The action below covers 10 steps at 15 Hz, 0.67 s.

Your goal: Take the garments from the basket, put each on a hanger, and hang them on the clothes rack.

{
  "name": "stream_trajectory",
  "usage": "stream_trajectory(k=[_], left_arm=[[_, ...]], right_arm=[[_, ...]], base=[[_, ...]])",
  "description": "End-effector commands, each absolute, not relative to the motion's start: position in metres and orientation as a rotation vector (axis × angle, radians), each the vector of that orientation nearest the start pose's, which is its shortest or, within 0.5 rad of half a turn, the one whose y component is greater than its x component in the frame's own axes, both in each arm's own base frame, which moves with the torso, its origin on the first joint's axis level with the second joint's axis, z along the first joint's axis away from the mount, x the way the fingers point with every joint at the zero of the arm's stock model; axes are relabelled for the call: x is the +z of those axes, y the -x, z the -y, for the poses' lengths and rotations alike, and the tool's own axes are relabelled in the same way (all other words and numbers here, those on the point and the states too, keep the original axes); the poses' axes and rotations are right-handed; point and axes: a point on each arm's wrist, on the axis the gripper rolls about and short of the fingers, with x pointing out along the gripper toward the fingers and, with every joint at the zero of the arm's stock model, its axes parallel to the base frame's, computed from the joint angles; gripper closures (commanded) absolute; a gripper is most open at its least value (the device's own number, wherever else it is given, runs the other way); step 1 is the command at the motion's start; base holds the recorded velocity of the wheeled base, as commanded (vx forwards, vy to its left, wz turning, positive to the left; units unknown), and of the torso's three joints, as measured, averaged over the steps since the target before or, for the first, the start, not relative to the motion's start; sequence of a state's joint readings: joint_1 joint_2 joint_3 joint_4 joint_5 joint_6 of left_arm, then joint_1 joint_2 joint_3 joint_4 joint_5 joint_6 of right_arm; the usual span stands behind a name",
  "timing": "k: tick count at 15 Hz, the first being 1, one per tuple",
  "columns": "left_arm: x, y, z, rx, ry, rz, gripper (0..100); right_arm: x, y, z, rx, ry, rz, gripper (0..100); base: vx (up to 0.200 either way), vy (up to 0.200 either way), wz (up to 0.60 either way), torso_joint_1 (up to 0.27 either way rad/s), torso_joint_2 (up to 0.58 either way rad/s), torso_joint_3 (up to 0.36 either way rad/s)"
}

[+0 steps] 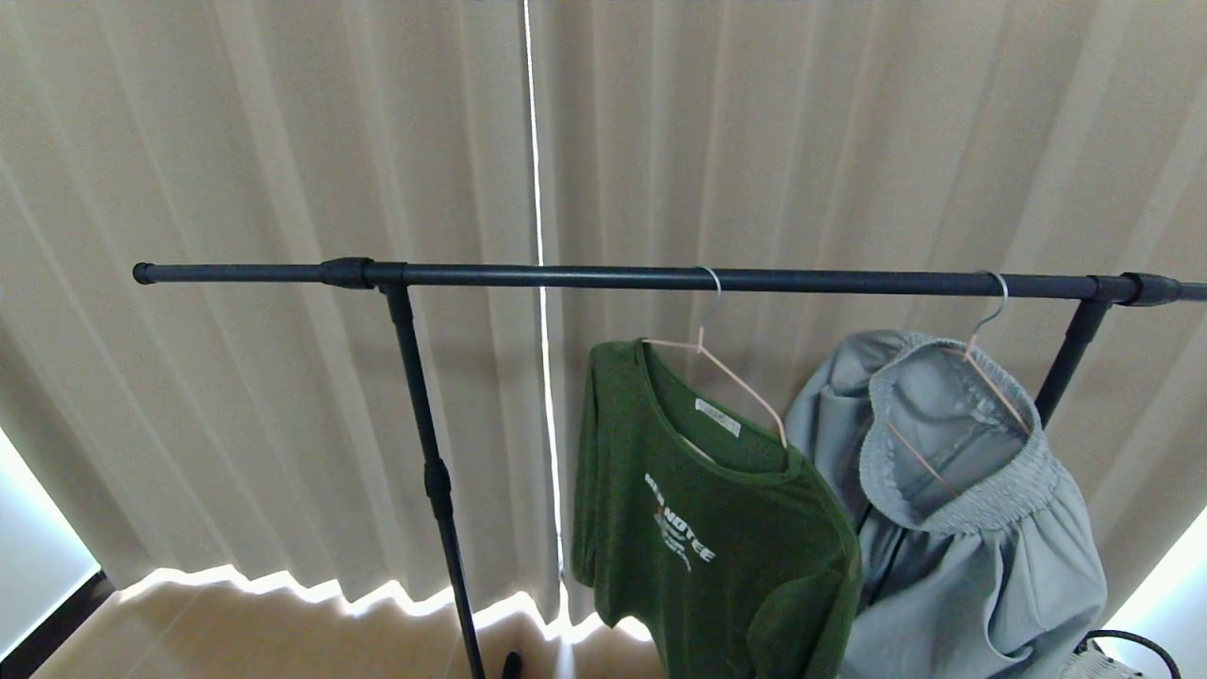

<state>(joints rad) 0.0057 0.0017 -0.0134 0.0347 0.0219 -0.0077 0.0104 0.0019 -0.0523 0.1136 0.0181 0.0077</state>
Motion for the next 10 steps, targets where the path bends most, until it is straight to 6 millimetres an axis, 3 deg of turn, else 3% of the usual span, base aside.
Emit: stream_trajectory(k=[1, 10], left_arm=[[0.0757, 0.0238, -0.0004, 0.029, 0.007, -0.023, 0], [0.0757, 0.0238, -0.0004, 0.029, 0.007, -0.023, 0]], right_arm=[[0.0782, 0.0271, -0.0001, 0.029, -0.008, -0.063, 0], [0.0782, 0.0271, -0.0001, 0.029, -0.011, -0.063, 0]], base=[[0.0, 0.0, 0.0, 0.0, 0.0, 0.0], [0.0, 0.0, 0.0, 0.0, 0.0, 0.0]])
